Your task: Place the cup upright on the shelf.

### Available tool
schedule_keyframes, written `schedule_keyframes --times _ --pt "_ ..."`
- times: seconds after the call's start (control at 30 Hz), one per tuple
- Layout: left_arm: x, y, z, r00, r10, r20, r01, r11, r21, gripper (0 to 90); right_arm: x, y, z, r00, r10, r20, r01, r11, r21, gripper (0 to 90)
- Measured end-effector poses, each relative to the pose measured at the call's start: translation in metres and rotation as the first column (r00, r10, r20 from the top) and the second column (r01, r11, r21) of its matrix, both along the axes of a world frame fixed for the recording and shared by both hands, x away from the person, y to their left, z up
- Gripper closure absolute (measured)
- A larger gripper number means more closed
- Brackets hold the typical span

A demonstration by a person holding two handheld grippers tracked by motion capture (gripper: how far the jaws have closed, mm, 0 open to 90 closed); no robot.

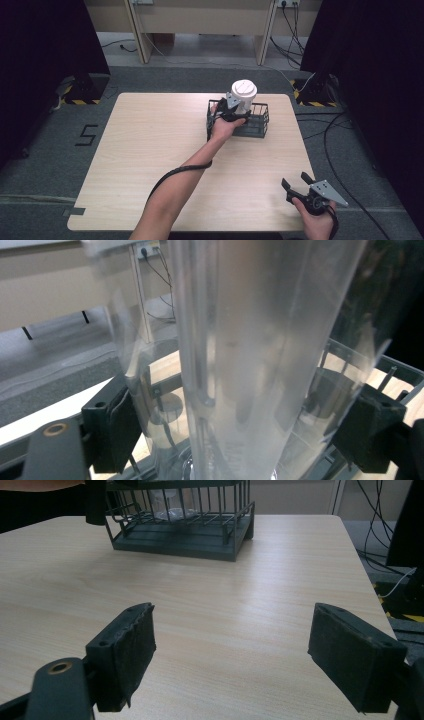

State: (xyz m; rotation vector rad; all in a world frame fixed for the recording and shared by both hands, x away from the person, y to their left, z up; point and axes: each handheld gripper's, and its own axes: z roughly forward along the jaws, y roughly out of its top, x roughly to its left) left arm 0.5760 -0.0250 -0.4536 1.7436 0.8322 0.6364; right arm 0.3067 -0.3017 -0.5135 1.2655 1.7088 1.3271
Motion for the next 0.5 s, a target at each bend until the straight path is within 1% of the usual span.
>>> schedule_keyframes --times 0.1,0.17,0.3,0.5 --pt "-0.0004 -0.0007 -0.0002 1.0000 -0.002 0.000 0.002 1.0000 0.001 17.5 0.0001 -0.0002 0.0001 1.0000 0.001 0.001 -0.001 1.000 -0.004 19.5" --pt "-0.0005 -0.0010 -0.0003 1.0000 -0.007 0.002 0.007 0.9998 0.018 17.5 0.0004 -0.0001 0.0001 1.0000 0.002 -0.001 -0.002 1.000 -0.007 19.6" --pt "-0.0009 -0.0016 -0.0001 1.0000 -0.010 -0.002 0.010 0.9994 0.034 17.4 0.0004 -0.0001 0.0001 1.0000 0.003 -0.001 -0.003 1.000 -0.007 19.6" --pt "-0.0013 -0.0018 -0.0002 1.0000 -0.009 -0.003 0.009 0.9994 0.033 17.3 0.0004 -0.0001 0.0001 1.0000 0.005 -0.001 -0.005 1.000 -0.007 19.6"
